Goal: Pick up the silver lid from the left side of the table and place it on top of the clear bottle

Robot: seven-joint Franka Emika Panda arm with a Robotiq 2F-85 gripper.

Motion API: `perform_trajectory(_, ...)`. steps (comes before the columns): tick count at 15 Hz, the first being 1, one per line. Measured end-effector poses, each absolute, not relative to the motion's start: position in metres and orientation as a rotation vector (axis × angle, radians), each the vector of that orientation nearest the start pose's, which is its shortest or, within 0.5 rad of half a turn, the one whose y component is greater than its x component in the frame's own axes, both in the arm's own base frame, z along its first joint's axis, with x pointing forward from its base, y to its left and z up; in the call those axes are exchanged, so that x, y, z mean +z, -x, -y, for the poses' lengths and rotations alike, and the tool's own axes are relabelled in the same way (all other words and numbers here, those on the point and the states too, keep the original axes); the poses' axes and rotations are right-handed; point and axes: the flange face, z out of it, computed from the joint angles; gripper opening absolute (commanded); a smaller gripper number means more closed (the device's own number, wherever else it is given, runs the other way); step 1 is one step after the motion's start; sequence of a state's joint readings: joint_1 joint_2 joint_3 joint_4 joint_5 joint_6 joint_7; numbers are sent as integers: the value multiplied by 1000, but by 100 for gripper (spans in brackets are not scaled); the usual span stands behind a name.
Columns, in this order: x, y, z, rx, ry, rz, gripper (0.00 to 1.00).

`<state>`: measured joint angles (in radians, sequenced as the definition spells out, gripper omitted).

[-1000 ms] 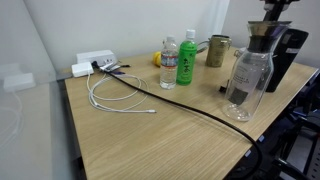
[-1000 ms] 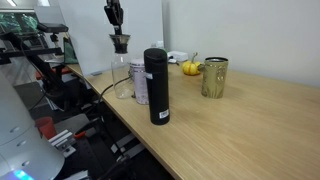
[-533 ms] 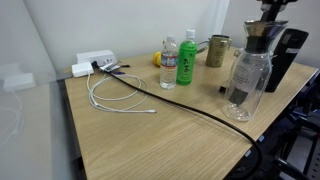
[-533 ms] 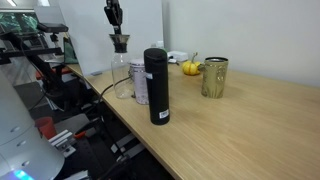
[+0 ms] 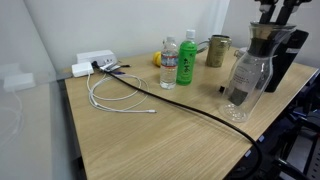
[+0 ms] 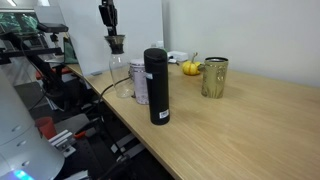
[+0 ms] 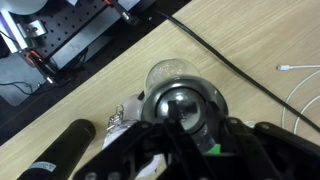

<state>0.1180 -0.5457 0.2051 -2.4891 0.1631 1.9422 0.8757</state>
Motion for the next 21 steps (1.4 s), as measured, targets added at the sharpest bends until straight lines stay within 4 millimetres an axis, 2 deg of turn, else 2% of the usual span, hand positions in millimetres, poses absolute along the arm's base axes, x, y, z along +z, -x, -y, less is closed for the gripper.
perform_trajectory(5,472,-361,-134,42,2946,-988,100)
perform_trajectory(14,504,-369,-138,-67,2928,-960,100)
perform_trajectory(21,505,-369,-138,-69,2928,-960,100)
